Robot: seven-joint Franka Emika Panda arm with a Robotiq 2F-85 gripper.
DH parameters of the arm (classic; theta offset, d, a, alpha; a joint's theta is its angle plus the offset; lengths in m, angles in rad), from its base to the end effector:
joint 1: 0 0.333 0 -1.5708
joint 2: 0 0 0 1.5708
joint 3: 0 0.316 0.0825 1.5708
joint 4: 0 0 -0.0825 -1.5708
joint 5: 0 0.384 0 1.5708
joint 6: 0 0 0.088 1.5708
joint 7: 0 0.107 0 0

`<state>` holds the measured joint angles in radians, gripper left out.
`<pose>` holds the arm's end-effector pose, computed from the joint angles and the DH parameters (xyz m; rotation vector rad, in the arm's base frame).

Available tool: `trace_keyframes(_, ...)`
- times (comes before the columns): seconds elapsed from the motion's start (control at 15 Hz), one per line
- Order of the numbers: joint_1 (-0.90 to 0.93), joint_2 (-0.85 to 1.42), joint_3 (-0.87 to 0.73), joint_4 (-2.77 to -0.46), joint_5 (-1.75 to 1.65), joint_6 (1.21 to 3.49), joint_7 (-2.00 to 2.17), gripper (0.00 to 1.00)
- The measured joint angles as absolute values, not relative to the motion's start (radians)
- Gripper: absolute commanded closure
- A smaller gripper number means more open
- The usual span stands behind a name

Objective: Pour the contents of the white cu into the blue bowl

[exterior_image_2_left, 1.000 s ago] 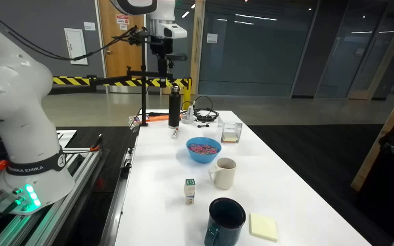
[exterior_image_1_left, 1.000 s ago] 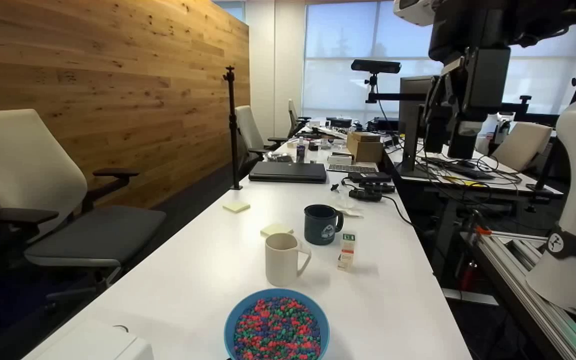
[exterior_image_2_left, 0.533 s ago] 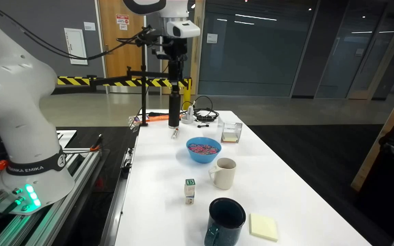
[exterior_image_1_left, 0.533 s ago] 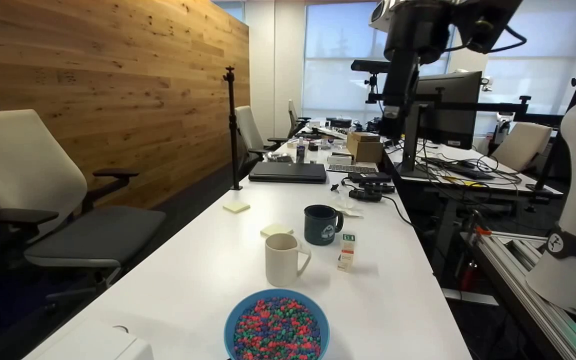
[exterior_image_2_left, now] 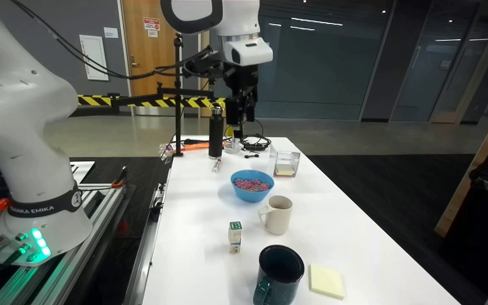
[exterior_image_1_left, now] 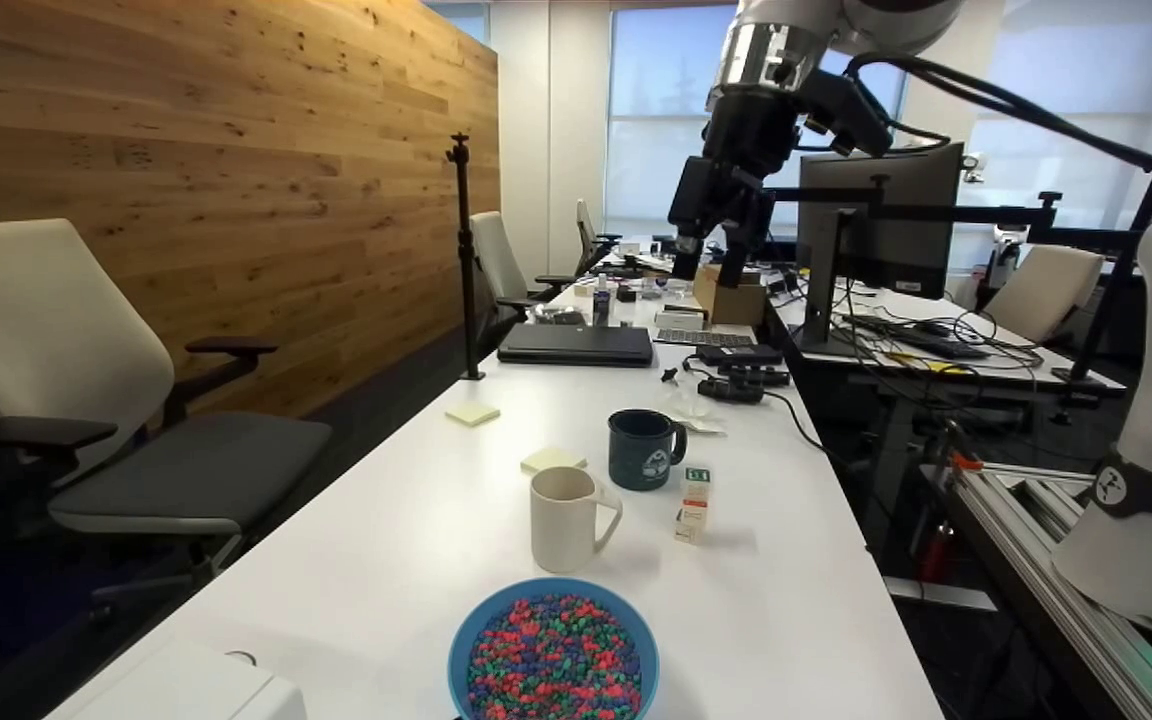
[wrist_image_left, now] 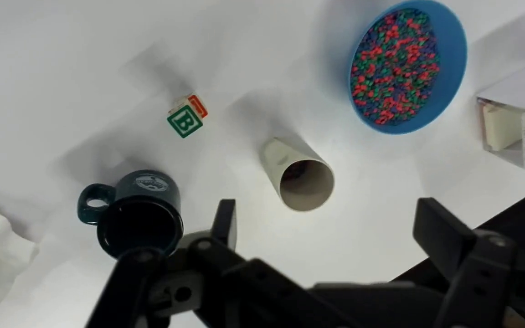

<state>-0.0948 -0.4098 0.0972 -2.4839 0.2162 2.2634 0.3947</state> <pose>0.4331 0.0079 0.4537 -2.8592 0.7594 -0.2352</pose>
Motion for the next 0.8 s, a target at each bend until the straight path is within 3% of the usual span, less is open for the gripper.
trace_keyframes(0.53, -0.109, -0.277, 0.088, -2.457, 0.135, 2.415, 0.508, 0.00)
trace_keyframes(0.8, -0.074, -0.265, 0.071, -2.456, 0.142, 2.374, 0.407, 0.00)
